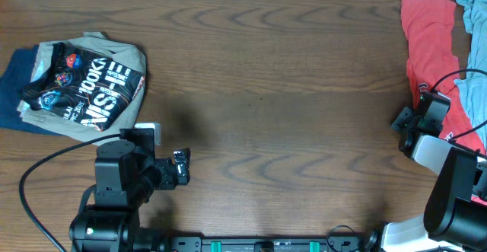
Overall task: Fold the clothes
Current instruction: 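Reach the right gripper to the red t-shirt at the right edge, then grasp the red t-shirt with the right gripper and drag it to center, then grasp the red t-shirt with the left gripper and pull it leftward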
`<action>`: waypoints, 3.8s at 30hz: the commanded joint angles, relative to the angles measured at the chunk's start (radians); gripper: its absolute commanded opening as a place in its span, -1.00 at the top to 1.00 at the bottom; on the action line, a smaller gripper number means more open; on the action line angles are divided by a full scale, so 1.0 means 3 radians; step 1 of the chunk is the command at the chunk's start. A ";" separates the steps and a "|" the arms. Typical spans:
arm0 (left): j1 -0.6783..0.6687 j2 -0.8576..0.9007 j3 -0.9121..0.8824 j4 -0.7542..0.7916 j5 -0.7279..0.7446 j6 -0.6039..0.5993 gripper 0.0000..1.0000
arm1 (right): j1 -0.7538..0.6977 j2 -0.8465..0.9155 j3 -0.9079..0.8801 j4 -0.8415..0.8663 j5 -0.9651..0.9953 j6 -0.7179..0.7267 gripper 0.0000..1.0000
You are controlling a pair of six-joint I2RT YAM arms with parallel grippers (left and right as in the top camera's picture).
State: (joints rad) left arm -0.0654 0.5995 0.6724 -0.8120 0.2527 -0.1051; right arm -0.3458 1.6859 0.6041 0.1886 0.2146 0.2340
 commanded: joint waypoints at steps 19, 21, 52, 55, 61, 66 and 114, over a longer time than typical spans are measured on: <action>0.0011 0.0001 0.0062 -0.0010 0.0018 -0.0017 -0.96 | -0.0074 0.0004 -0.0038 -0.0142 0.0226 -0.0019 0.98; 0.0011 0.0001 0.0062 -0.0010 0.0018 -0.0017 -0.96 | -0.0074 0.0004 -0.0038 -0.0158 0.0145 -0.0020 0.98; 0.0011 0.0001 0.0062 -0.0008 0.0018 -0.0017 -0.96 | 0.1403 -0.1954 -0.0037 -0.0778 -0.3864 -0.0354 0.98; 0.0011 0.0001 0.0062 -0.0008 0.0018 -0.0017 -0.96 | 0.1495 -0.1954 -0.0037 -0.0778 -0.3738 -0.0375 0.97; 0.0011 0.0001 0.0062 0.0005 0.0019 -0.0018 -0.95 | 0.1469 -0.1954 -0.0037 -0.0955 -0.2886 -0.0515 -0.98; 0.0011 0.0000 0.0062 0.0008 0.0114 -0.0027 -0.96 | 0.1241 -0.1954 -0.0037 -0.1343 -0.1893 -0.0460 -0.99; -0.1946 0.3653 -0.0046 0.3927 0.1111 -0.0890 -0.53 | 0.0179 -0.1087 -0.0038 -0.2247 -0.0267 0.0662 -0.57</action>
State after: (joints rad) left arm -0.6296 1.6882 0.6605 0.3431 0.6380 -0.3737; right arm -0.2806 1.3544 0.5938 -0.4858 0.1146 0.4183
